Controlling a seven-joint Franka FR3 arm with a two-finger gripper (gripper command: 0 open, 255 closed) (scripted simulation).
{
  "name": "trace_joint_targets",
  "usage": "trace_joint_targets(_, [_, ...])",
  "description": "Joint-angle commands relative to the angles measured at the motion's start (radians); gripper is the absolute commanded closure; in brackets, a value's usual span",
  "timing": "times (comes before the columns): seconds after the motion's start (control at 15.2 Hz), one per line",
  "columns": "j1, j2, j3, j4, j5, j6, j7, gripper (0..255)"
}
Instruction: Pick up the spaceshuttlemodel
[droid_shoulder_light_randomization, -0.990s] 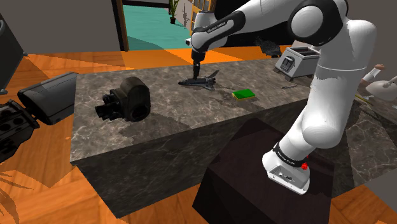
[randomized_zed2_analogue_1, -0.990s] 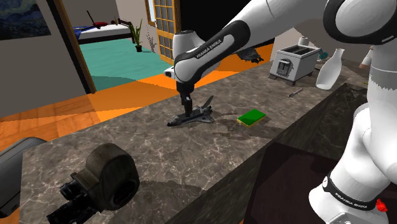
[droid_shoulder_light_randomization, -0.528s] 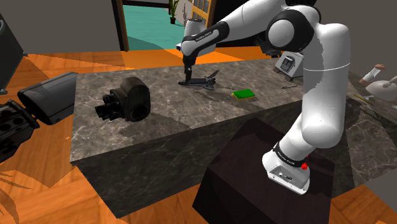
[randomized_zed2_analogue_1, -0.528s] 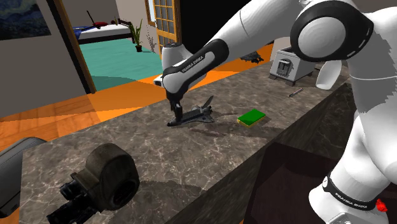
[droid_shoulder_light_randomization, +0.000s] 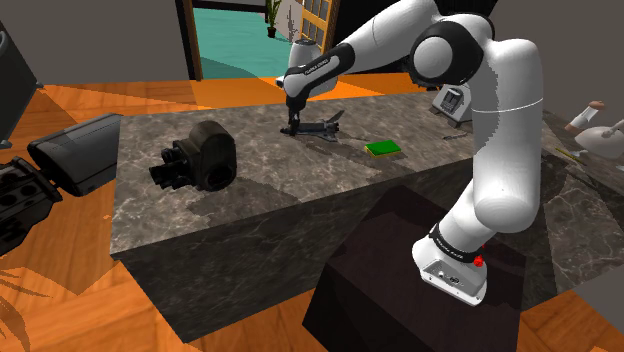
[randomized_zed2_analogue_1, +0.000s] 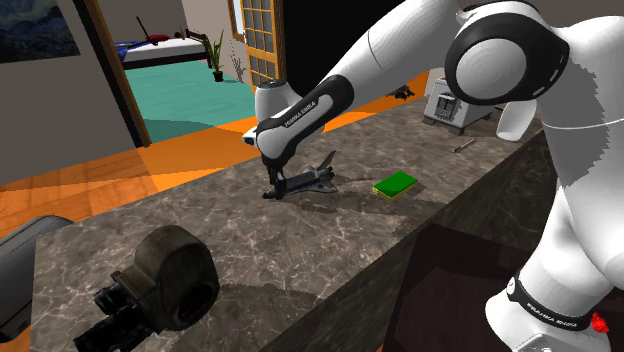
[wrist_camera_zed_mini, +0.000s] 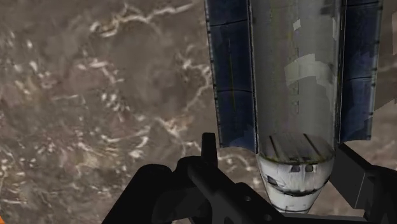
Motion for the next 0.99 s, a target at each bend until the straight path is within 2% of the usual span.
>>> trace_joint_targets(0.0, [0.000, 0.001, 0.000, 0.000, 0.000, 0.001, 0.000, 255])
trace_joint_targets(0.46, [-0.001, 0.000, 0.000, -0.001, 0.000, 0.001, 0.000, 255])
trace_joint_targets(0.92, [0.005, -0.056, -0.007, 0.012, -0.010, -0.068, 0.003, 255])
